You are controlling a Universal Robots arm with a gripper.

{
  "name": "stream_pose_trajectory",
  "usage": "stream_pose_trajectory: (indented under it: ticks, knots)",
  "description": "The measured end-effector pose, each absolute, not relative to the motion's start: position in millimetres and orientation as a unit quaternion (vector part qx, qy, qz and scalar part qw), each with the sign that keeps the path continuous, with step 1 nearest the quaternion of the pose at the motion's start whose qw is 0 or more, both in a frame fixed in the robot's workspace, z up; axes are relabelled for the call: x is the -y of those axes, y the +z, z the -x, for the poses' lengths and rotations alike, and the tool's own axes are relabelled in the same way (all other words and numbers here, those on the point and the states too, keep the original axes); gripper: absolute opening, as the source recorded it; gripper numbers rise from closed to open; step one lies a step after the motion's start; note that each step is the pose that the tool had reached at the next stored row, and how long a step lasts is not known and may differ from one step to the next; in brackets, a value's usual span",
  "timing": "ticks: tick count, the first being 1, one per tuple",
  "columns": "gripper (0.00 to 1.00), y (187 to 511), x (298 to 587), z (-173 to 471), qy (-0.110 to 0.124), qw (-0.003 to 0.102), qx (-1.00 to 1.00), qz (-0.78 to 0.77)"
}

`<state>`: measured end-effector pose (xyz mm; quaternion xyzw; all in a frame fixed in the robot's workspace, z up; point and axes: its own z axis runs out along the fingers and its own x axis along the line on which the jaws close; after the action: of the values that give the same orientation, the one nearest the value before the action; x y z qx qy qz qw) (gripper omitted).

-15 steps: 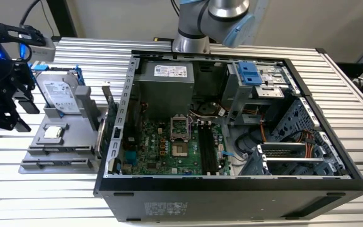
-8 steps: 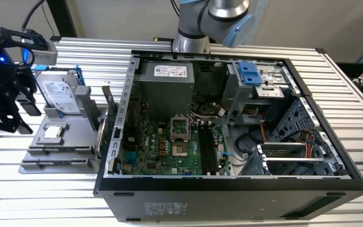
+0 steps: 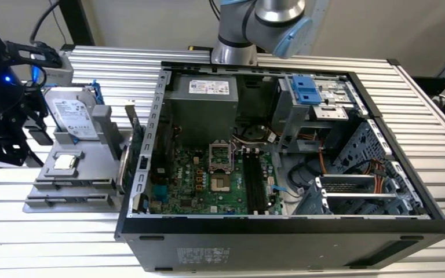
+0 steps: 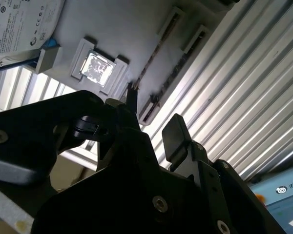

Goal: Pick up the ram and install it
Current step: 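Pick up the ram and move it above insertion slot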

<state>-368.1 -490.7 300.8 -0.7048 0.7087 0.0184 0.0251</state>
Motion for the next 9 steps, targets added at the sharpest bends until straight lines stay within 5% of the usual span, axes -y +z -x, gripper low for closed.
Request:
stream_pose_trajectory:
  ticks: [9]
  knots:
    - [1.0, 290.0, 490.3, 368.1, 0.017, 0.027, -0.709, 0.705]
